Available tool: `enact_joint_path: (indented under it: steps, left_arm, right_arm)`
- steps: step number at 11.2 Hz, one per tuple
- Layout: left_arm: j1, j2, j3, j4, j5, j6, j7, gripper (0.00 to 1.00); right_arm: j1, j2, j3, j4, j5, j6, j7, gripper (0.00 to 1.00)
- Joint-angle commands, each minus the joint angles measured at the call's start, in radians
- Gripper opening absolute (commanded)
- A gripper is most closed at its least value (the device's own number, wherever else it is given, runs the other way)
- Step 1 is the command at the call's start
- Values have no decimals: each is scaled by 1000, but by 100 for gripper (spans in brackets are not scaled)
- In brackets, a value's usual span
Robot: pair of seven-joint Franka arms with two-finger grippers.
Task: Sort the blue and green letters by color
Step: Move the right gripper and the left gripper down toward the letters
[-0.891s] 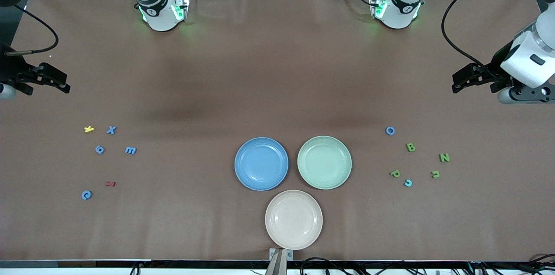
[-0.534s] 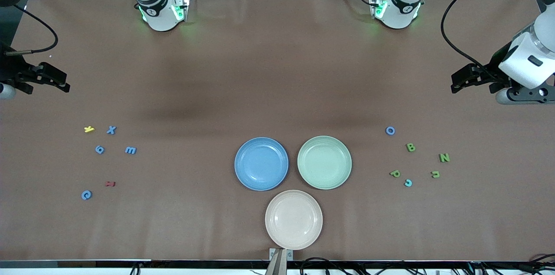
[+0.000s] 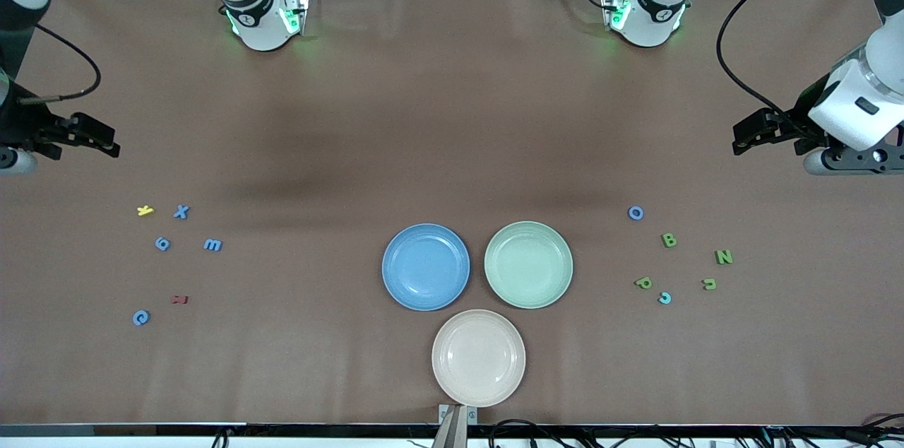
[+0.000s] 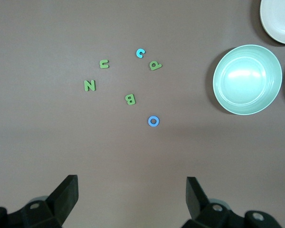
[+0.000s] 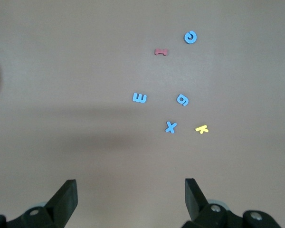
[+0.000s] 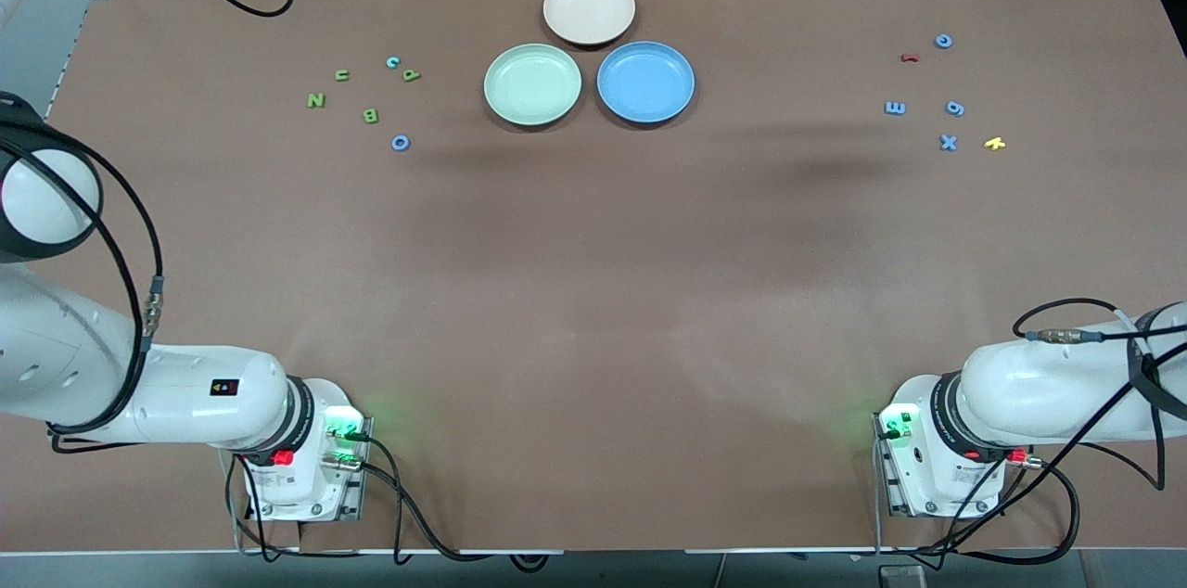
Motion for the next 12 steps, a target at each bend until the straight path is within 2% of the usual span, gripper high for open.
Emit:
enact_joint_path:
  steps: [1, 3, 4, 7, 9, 12]
  left_arm:
    - [8, 43, 2, -8, -17, 42, 27, 100]
    - [6, 86, 2, -17, -15, 81, 27, 100]
    - [6, 93, 2, -50, -15, 133, 27, 100]
    - [11, 132, 3, -219, -17, 397, 26, 100]
    - [12, 225, 5, -224, -18, 463, 24, 100]
    - [11, 362, 6, -232, -17, 603, 19, 100]
  right_arm:
    - [-35, 92, 16, 5, -17, 53, -12, 100]
    - [-71, 157, 16, 3, -17, 114, -74, 100]
    - [-101, 197, 16, 3, -15, 172, -135, 100]
    - [-193, 313, 18, -1, -3, 280, -183, 100]
    - [-235, 382, 18, -12, -2, 357, -182, 100]
    - [-252, 409, 18, -96, 40, 461, -180, 100]
